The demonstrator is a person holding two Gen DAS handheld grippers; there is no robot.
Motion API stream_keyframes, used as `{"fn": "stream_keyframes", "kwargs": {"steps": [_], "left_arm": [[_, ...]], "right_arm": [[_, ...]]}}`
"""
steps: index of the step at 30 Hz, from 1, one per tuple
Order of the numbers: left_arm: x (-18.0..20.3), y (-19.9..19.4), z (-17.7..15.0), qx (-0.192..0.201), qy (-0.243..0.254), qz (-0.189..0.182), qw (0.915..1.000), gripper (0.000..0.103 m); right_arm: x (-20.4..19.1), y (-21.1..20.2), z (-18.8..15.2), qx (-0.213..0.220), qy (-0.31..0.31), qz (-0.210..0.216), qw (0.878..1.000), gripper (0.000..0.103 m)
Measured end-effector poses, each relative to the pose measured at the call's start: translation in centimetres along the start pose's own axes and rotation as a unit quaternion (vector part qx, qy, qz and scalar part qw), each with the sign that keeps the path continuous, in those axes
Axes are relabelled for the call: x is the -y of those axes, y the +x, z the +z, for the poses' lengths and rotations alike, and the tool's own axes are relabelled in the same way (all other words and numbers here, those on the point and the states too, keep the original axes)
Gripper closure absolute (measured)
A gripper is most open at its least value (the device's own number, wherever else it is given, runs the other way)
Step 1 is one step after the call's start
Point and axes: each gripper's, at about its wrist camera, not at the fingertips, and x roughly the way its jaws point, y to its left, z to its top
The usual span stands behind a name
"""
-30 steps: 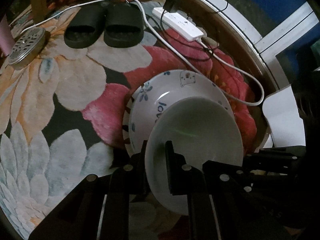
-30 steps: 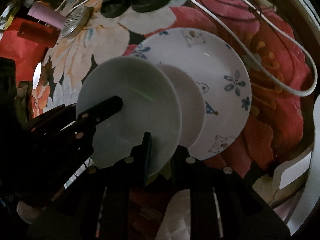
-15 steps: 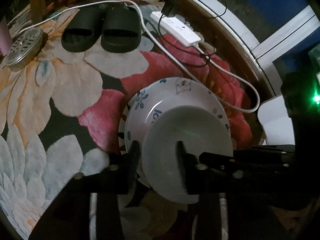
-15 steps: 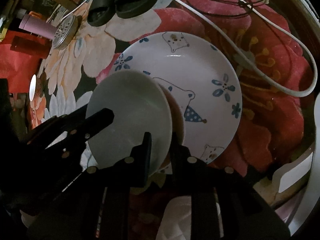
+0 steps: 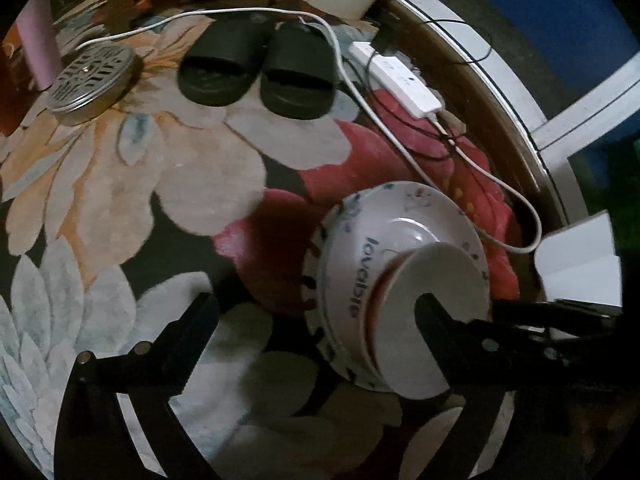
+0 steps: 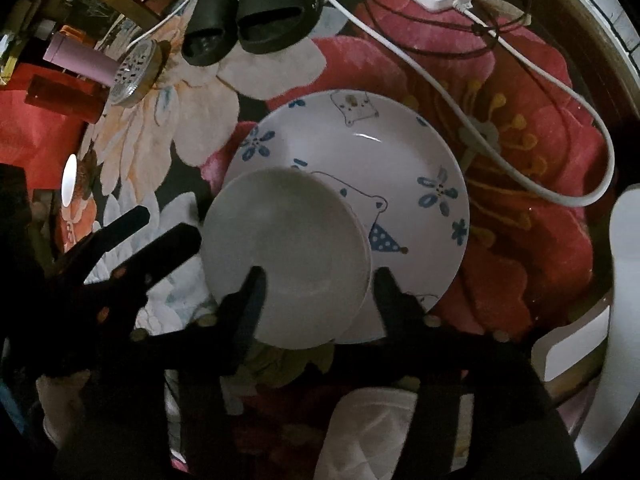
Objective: Organize plates and bowls
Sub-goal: 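Withdraw both tools from the stack toward the last white bowl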
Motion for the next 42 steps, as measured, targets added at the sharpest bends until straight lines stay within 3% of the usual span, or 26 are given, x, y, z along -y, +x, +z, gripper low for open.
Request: {"fn": "stream_keyframes", "kwargs": {"steps": [4,7,8,19,42], "left_arm": [[-0.4,-0.1,0.0,0.003,0.004,0.011,0.9999,0.003],[-0.5,-0.1,-0.1,0.004,0.004,0.021,0.9998,0.001],[-0.5,-0.2,-0.1,0.005,0.005,0.025,0.9997,0.001],[-2.4,-1.4,-0.3,0.021,-0.002,0.045,0.9988,0.001],[-10.3,-5.0,-1.8,0.037,-0.062,0.085,0.9938,0.001]], "right_arm": [[-0.4,-1.1,0.1,0.022,-0.011,-0.017,1.000,0.022],[-0.5,-1.2,0.4,0.032,-0.016,-0.026,0.999,0.004],[-0.4,-1.1,0.5,0.031,-0.014,-0.027,0.999,0.002],[-0.9,-0.6,0.9,0.036,-0.011,-0.035,0.999,0.000],[-8.5,1.7,1.4,0.043,-0.074,-0.026,0.996,0.000]]}}
